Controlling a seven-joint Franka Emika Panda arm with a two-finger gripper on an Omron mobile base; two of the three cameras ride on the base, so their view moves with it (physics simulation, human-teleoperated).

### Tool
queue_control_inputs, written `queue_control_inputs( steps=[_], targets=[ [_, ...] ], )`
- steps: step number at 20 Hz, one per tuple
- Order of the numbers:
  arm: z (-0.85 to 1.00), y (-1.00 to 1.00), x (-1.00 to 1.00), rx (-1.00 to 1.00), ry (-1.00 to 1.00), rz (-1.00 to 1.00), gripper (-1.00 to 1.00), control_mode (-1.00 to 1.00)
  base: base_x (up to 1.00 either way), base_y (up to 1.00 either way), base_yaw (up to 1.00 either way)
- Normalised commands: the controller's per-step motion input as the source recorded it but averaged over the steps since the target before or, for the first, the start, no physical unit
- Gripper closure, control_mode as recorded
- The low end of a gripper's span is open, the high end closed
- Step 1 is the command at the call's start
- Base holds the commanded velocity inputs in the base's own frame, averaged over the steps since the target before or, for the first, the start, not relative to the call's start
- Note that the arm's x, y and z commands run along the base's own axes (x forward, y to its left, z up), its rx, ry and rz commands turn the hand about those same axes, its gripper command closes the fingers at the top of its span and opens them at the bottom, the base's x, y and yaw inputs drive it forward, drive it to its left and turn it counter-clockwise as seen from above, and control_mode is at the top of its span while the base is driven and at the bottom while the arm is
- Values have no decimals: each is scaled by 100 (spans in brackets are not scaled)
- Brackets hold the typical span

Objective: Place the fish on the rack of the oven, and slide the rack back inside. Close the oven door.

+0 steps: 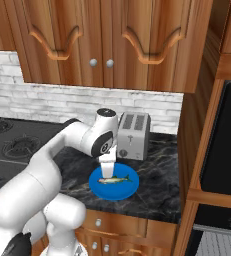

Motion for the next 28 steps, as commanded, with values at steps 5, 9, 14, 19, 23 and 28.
queue_control_inputs(
  steps=[5, 9, 14, 19, 23, 28],
  targets=[
    [-64, 0, 21, -1, 1, -22, -100, -100, 0, 0, 0],
    [-53, 0, 19, -2, 5, -18, -100, -100, 0, 0, 0],
    [-36, -5, 31, 0, 2, -10, -100, -100, 0, 0, 0],
    [-27, -32, 32, 0, 2, -2, -100, -100, 0, 0, 0],
    [-28, -28, 31, 0, 1, 0, -100, -100, 0, 0, 0],
    [-35, -4, 35, 0, 0, 0, -100, -100, 0, 0, 0]
  ],
)
